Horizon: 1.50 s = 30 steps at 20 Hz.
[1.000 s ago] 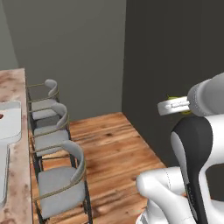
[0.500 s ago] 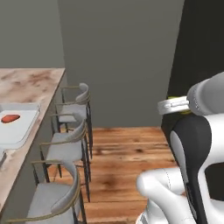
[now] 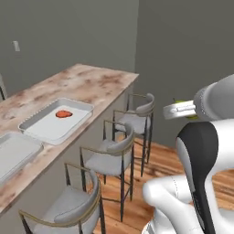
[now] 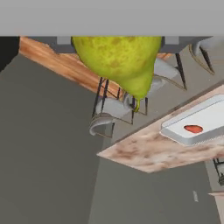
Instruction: Place the cold items (pear and sweet potato) from the fridge in one tupperware on the dining counter. Place the warm items (kebab skewer and hot dog) in the stove area in another tupperware.
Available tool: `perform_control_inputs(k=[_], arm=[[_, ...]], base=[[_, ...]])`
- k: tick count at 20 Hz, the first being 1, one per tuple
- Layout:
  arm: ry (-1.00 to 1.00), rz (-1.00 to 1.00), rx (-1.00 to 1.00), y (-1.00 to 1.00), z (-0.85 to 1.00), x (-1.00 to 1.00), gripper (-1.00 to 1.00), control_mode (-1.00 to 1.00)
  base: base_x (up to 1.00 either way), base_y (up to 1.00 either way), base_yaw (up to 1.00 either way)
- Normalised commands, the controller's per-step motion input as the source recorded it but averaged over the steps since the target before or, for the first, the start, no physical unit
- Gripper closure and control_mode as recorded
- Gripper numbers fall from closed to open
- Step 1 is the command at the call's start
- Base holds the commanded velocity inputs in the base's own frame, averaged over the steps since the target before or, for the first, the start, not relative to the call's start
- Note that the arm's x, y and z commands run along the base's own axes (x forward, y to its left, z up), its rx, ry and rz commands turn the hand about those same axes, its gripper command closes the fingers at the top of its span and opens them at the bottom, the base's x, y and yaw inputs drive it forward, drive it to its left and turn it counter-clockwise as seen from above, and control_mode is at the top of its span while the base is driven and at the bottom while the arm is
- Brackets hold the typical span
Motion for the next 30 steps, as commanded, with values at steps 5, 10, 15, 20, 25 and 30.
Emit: perform_control_inputs(k=[5,10,15,20,25,30], arm=[[0.00,0.00,0.00,0.00,0.00,0.00,1.00,1.00],[0.00,0.00,0.00,0.00,0.00,0.00,1.00,1.00],[0.00,0.00,0.00,0.00,0.00,0.00,1.00,1.00],[0.00,0.00,0.00,0.00,0.00,0.00,1.00,1.00],[0.41,0.08,0.02,0.02,-0.27,0.60,1.00,-1.00],[0.95,0.03,-0.08,0.31,-0.67,1.00,1.00,-1.00]], base=[[0.79,-0.56,0.65],[0.87,-0.38,0.73],[0.48,-0.02,0.94],[0.95,-0.19,0.67],[0.40,-0.08,0.15],[0.00,0.00,0.00]])
